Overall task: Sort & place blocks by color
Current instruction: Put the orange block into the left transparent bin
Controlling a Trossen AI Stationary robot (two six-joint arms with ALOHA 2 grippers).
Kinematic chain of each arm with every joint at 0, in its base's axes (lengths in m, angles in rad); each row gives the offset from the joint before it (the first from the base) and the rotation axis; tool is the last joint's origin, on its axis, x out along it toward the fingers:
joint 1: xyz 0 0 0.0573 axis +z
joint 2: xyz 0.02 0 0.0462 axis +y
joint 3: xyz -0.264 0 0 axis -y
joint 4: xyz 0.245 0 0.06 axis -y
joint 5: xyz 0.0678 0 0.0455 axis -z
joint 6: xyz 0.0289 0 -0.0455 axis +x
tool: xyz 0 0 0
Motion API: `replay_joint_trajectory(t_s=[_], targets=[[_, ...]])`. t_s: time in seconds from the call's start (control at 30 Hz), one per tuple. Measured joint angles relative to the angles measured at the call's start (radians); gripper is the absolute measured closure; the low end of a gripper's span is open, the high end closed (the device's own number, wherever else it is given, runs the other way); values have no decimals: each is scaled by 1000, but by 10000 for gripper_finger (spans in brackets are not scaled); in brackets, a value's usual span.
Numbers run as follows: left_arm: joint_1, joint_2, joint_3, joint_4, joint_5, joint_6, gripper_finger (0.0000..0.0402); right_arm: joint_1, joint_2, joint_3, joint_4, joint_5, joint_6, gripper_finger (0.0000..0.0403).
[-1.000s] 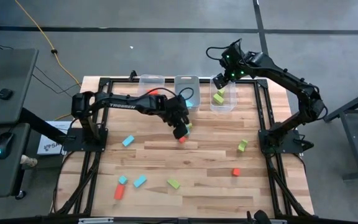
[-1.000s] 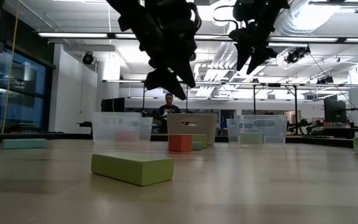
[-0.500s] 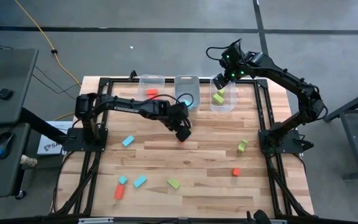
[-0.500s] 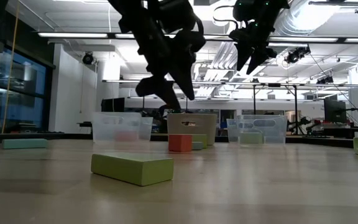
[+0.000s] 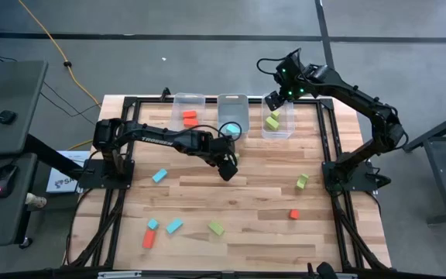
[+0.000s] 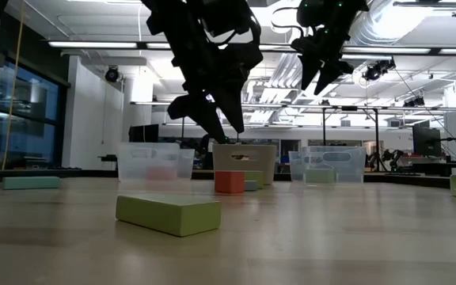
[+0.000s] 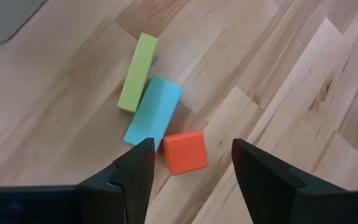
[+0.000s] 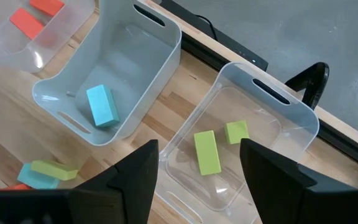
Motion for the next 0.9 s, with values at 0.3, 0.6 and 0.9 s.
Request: replay_joint_trajectory(t_s=[0.3,0.6,0.9], targets=[[-26,28,-1,-4,-18,-30,209,0,0,0,0,0,19,187],[-25,82,-1,6,-4,-19,209,0,0,0,0,0,26,187],[-31,92,-1,28,0,-26,209,0,0,0,0,0,24,187]])
